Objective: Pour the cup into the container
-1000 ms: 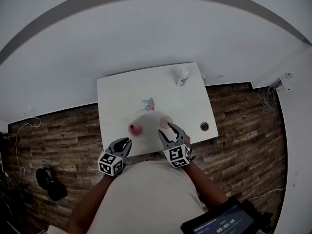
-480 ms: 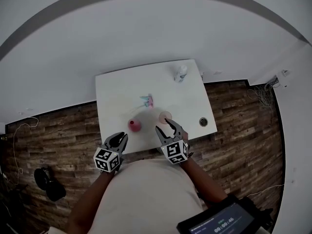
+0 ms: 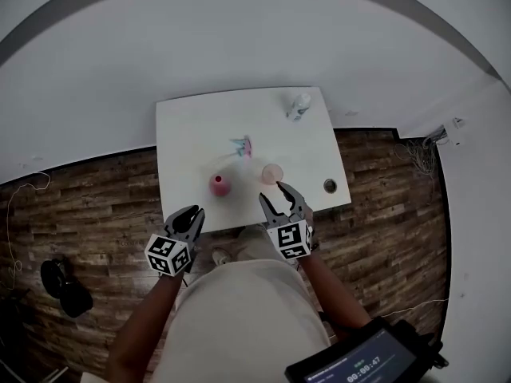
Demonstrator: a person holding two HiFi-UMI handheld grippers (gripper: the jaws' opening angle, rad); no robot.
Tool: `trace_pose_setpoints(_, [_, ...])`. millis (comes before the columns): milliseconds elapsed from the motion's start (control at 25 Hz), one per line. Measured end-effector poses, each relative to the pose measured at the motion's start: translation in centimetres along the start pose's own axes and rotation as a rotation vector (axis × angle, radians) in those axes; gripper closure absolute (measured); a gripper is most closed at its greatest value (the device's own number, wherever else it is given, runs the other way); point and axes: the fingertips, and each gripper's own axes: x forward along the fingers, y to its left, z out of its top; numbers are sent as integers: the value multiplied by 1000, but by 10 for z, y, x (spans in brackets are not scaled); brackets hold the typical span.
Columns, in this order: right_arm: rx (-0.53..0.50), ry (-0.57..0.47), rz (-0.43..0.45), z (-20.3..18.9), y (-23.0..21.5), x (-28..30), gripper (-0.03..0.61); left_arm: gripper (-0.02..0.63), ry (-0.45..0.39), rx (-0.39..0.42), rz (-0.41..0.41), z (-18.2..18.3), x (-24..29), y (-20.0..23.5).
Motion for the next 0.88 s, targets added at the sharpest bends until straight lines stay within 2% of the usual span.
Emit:
trace_pose_setpoints(240, [-16,6,5,0,17,-26,368,558,-21,-30,5,-21,-21,-9])
trace_pose_setpoints(440, [-31,-1,23,-4,25,-38,368,558,-34,-39,42,-33,-39,-11])
trace_pose_setpoints(720, [-11,-66,-16,9,12,-64,368,558,-20,42,47,-35,-54,-33])
trace_pose_setpoints(880, [13,-75,-30,-5,6,-102,368,558,-3,60,41,-48,-50,-59])
